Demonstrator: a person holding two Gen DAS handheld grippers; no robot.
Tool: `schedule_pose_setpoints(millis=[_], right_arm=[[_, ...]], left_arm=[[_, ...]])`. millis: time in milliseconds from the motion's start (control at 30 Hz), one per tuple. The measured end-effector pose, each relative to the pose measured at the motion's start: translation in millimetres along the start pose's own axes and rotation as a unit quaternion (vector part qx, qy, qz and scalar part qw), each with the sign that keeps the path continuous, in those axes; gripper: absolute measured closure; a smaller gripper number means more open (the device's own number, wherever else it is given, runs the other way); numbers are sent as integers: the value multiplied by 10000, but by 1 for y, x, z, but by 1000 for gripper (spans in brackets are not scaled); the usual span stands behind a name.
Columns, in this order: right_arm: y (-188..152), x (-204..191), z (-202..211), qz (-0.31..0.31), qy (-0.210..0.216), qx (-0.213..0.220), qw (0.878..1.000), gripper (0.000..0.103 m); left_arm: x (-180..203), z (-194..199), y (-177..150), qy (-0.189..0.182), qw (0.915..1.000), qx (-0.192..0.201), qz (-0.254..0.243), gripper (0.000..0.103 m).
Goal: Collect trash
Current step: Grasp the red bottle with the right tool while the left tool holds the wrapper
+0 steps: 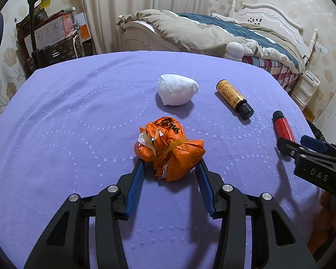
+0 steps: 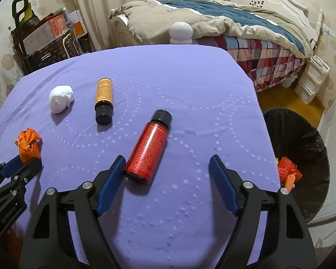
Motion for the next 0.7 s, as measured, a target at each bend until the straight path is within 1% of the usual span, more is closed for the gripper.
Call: schedule_pose_setpoints(millis=[167,200,333,400,433,500,567,600,700], right_arm=[[1,0,-1,70,-11,8,10000,34],[1,-1,-1,97,-10,13,10000,38],[5,-6,-3,181,-5,53,9998,46],[7,-7,-4,206,-4,80,9998,55],[8,-7,-4,212,-20,95,9997,58],[7,-6,-4,219,5,109,9997,71],[7,-4,-3,209,23,125,9997,76],[6,-3,-3,200,34,129,9997,79],[3,-2,0,215,77,135,9996,80]], left_arm=[[-1,0,0,14,10000,-6,-5,56],[-1,-1,0,23,10000,-6,-3,56],[-1,-1,2,36,10000,-10,2,56],[-1,-1,2,38,10000,-10,4,56],[-1,-1,2,40,10000,-10,-2,56],[-1,-1,3,47,10000,-10,-5,57],[-1,-2,3,53,10000,-10,-3,57],[-1,-2,3,54,10000,-12,-5,57],[-1,-2,4,71,10000,-13,-29,57]])
Point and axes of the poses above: each gripper's, at about its wrist camera, not at the fingertips, and z roughly against the way its jaws point, x to its right, y to its top, the point moved 3 cm from there along -z, roughly the way its jaws point, and after that the axes turned 6 degrees about -y, right-handed, at the moved point
